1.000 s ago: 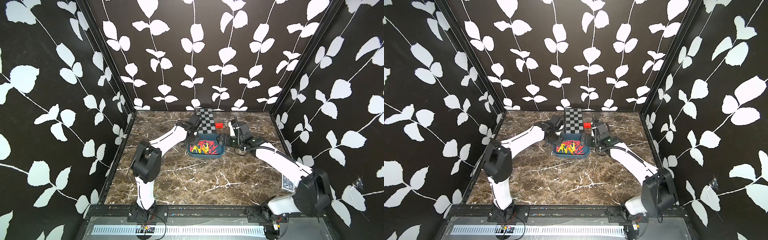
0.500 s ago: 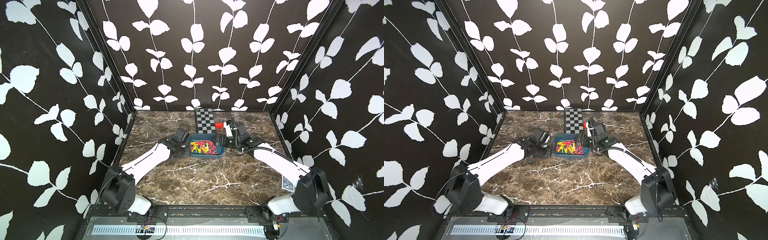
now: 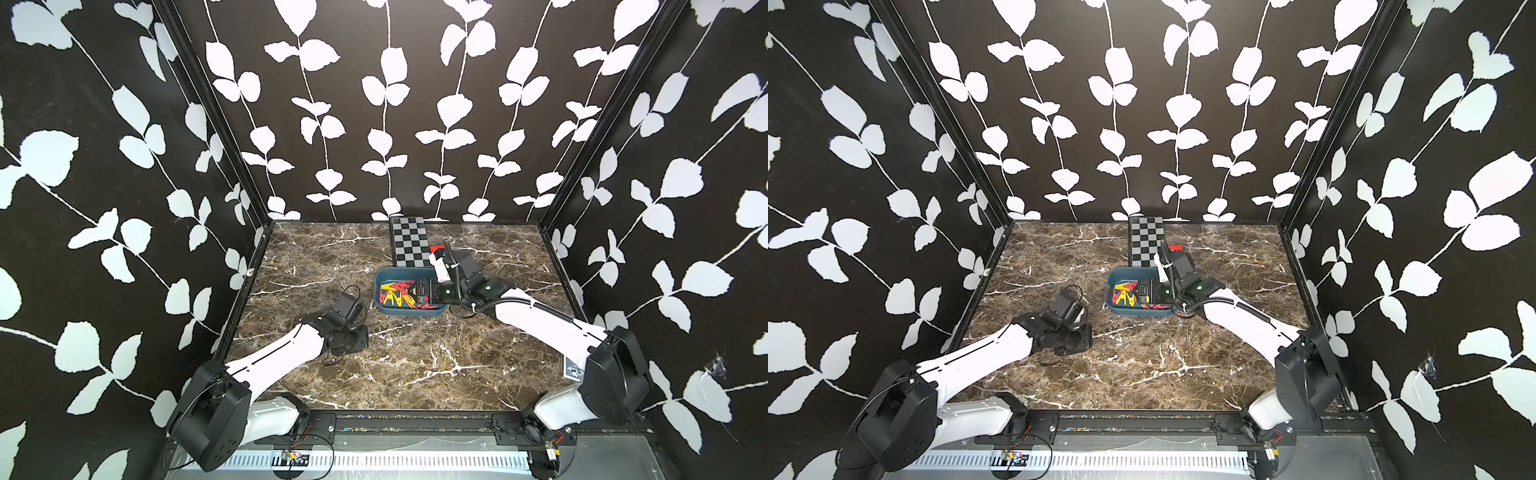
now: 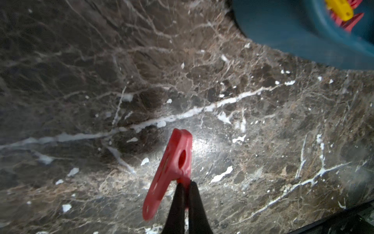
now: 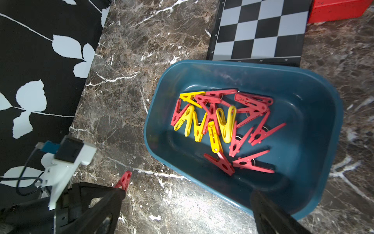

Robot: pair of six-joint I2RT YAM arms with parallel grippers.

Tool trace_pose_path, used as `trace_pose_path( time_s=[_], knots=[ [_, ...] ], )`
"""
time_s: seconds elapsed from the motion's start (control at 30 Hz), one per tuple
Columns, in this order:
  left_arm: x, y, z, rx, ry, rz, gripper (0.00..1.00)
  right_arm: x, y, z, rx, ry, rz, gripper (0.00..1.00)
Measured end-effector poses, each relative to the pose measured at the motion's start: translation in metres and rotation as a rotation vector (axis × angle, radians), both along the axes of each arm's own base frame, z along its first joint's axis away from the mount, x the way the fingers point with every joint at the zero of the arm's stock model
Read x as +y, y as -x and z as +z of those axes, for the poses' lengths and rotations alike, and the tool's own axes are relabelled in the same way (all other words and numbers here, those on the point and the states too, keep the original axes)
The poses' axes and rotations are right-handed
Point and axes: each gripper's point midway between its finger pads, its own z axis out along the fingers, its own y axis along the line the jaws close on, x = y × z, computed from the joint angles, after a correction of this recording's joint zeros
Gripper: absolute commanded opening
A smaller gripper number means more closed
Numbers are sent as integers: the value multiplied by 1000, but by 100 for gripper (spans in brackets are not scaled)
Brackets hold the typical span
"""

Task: Take the clothespins out of the storage box
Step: Place the clothespin at the center of the board.

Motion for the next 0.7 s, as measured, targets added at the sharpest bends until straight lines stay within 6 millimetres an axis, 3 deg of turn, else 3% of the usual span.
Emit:
trace_pose_path(
  time_s=[0.33,0.57,0.7],
  knots=[
    [-12,3,-22,55,40,-21,0,6,5,-3,5,7,18,99],
    [-13,3,-25,57,47,-24,14,6,5,-4,-1,14,13,99],
    [-13,4,-26,59,47,-23,27,6,4,-7,3,24,8,99]
  ],
)
